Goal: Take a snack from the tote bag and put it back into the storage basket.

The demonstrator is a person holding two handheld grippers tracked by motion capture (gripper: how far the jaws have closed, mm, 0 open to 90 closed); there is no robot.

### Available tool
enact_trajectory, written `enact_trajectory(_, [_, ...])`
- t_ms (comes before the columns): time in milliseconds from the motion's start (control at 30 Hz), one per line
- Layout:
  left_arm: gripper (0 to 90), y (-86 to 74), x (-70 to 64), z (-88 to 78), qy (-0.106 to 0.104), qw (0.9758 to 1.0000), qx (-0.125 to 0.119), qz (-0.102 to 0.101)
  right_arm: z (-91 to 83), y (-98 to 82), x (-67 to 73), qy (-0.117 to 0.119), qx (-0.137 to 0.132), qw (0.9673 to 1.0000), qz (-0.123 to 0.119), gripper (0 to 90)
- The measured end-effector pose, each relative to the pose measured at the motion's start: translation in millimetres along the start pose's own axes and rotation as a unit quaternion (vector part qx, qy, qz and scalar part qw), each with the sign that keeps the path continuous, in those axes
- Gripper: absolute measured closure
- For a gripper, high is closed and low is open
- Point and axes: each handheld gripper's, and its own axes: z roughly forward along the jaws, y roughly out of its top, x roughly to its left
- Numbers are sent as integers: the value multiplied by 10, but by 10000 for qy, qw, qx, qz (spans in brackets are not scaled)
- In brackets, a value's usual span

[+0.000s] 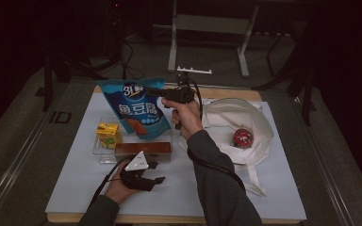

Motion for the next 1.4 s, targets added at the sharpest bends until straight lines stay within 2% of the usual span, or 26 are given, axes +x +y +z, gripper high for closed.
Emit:
enact_trajectory(200, [362,0,-1,-1,-1,10000,0,14,113,-18,-23,-61,7,10000,6,890])
enact_trajectory(667, [362,-1,-1,-3,10,10000,-4,24,309,-152,-187,-99,-21,9997,202,889])
enact_trajectory(800, [362,-1,-3,-4,7,10000,-3,52,356,-207,-254,-211,71,9996,198,889])
enact_trajectory(867, [362,-2,-2,-5,5,10000,-12,25,352,-223,-302,-183,45,9994,277,885])
enact_trajectory(967, [362,-2,-2,-5,7,10000,-15,37,335,-216,-322,-265,71,9994,227,882])
enact_trajectory(1033, [362,-1,-3,-5,21,10000,-8,41,316,-201,-331,-384,187,9990,149,872])
enact_trajectory(1067, [362,-1,-3,-5,22,10000,-9,40,296,-195,-336,-549,340,9979,59,851])
enact_trajectory(1167, [362,0,-4,-4,27,10000,0,50,242,-198,-353,-732,481,9961,-142,807])
enact_trajectory(1300, [362,-1,-4,-2,34,10000,-1,46,180,-213,-371,-867,664,9935,-328,760])
enact_trajectory(1400, [361,-1,-5,-2,35,10000,-1,43,150,-220,-362,-1041,862,9890,-600,730])
